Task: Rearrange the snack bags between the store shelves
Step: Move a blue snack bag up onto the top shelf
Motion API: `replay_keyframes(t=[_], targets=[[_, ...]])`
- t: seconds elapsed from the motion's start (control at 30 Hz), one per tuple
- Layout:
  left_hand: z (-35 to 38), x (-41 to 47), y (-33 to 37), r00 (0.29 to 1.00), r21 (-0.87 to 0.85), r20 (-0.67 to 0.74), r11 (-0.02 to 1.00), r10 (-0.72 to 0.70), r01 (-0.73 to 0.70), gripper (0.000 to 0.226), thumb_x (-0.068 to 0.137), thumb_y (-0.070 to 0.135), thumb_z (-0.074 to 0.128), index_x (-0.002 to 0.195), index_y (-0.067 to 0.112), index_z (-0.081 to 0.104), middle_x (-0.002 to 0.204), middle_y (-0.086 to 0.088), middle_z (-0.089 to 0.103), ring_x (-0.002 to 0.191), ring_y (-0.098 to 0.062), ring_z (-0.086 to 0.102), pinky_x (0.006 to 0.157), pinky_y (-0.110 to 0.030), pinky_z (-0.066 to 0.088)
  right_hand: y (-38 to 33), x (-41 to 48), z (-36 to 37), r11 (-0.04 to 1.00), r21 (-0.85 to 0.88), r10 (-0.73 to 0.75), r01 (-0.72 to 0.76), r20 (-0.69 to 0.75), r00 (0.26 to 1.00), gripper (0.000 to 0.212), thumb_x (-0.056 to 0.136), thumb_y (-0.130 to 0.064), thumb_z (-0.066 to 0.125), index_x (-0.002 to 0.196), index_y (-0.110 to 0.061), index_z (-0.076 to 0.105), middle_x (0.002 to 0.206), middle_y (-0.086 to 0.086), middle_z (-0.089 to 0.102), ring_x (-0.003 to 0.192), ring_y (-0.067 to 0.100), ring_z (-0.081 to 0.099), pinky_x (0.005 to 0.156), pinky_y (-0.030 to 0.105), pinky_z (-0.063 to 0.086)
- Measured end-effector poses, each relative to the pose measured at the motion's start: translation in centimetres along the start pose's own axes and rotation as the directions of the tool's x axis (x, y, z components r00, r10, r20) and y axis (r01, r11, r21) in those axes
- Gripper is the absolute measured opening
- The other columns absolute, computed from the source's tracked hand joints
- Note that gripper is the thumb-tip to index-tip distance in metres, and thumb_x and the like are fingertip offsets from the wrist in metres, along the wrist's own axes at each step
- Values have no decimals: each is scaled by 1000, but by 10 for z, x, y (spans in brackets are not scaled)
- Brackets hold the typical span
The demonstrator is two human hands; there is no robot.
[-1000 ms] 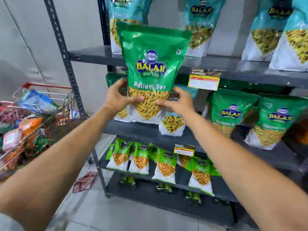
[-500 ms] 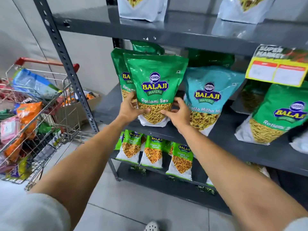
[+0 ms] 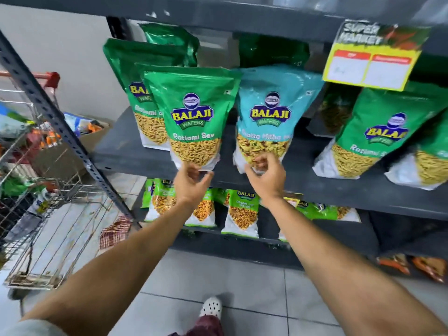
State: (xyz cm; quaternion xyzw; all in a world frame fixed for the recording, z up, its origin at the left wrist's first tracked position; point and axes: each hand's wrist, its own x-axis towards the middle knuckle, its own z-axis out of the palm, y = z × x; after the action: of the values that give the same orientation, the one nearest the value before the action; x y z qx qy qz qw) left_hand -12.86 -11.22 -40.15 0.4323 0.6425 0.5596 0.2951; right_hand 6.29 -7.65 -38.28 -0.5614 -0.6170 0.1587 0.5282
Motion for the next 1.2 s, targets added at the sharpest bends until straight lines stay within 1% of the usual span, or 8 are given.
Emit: replay_keyframes(t=[0.1,0.23,0.43,0.7,0.83,0.93,1.1,1.2], targets=[[55,-17,14,977,-12,213,1000,3,0,54,73,29,83,115,13,53,108,-5,60,102,-21,59,87,-21,51,26,13,-36,992,31,126,-123,-99,987,45,62,-23,79,93,-15,48,93,17,57,76,26,57,68,35,49],[107,-4,42,940,-56,324,990,-108,133,116,69,38,84,153,10,9,162,-10,17,150,-23,17,122,-42,19,42,52,-56,944,129,296,-302,65,953,74,64,-13,84,123,-14,39,130,12,48,116,22,48,101,41,43],[117,22,37,944,-178,326,978,-44,108,90,65,10,86,136,16,32,123,1,55,117,-17,54,112,-40,40,53,71,-52,890,82,383,-448,397,834,82,60,-12,87,125,-27,40,105,-14,61,92,-3,59,68,8,45],[96,-1,57,907,-31,421,999,21,-9,66,58,11,91,111,20,52,85,14,59,72,8,59,71,-12,51,44,34,-100,870,169,383,-463,361,850,74,59,-5,87,120,-20,48,112,-1,65,83,-7,64,64,9,51],[78,-59,70,883,-73,462,996,86,-58,54,61,5,89,99,21,54,63,21,55,48,12,51,51,-5,42,26,-11,-148,879,188,359,-439,345,867,72,58,-9,89,117,-21,50,117,3,64,102,14,63,78,20,53],[58,-99,79,873,-84,467,990,140,-113,51,62,8,89,91,26,52,54,24,57,48,9,50,52,-7,43,10,-42,-178,883,201,338,-425,357,871,83,56,-10,90,128,-12,48,124,8,62,108,17,60,93,33,51],[24,-149,129,877,-161,368,950,309,-268,53,61,16,90,97,31,54,85,13,59,72,7,57,68,-8,47,-42,-64,-223,892,308,227,-331,329,917,77,56,-12,90,123,-18,52,121,4,62,95,-2,58,68,3,46],[6,-160,173,845,-192,296,895,445,-403,53,59,26,91,93,40,52,93,12,64,81,12,60,75,-7,48,-84,-55,-248,913,343,119,-222,298,947,66,55,-13,90,110,-24,57,116,4,66,99,7,63,80,13,49]])
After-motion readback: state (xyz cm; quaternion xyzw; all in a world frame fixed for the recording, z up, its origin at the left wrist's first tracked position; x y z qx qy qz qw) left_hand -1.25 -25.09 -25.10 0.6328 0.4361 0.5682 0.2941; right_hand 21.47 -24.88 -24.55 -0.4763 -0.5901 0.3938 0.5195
